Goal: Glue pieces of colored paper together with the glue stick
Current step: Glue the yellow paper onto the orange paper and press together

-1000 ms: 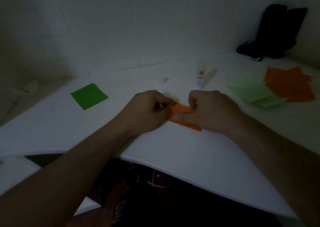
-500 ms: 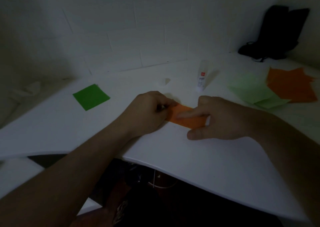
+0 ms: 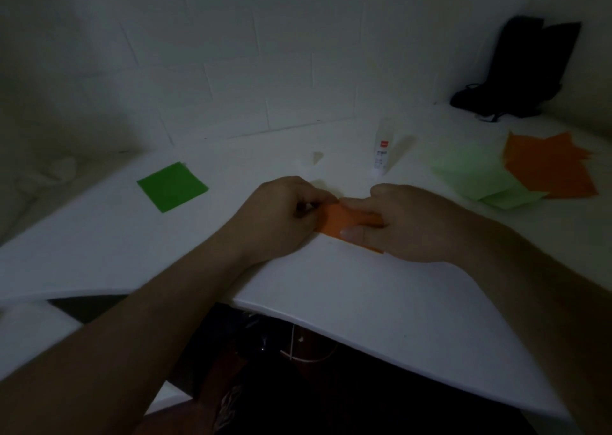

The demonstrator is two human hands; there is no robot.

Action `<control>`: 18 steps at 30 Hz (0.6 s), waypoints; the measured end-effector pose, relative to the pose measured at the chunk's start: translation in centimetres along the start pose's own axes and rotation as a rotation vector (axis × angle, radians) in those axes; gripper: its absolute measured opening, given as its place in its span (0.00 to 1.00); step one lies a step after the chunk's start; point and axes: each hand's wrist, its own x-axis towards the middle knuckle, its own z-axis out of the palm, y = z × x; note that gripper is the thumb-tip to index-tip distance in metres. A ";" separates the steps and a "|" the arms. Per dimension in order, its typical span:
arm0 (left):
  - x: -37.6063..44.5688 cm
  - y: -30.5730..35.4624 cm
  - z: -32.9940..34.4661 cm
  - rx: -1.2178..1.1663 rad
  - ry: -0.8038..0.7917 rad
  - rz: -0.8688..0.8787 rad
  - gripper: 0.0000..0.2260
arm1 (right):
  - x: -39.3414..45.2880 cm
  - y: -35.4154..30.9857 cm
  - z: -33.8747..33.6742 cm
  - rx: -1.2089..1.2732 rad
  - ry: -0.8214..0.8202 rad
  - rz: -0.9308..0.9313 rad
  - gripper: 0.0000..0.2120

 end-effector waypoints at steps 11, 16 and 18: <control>0.2 -0.2 0.0 0.015 -0.036 -0.048 0.15 | -1.2 -0.9 0.2 -0.293 0.136 -0.065 0.38; 0.2 -0.1 -0.2 0.004 -0.040 -0.037 0.14 | -0.3 -1.3 1.2 -0.051 0.148 -0.210 0.28; 0.3 -0.2 -0.1 0.024 -0.049 -0.059 0.14 | -0.1 -0.7 1.4 0.060 0.152 -0.208 0.28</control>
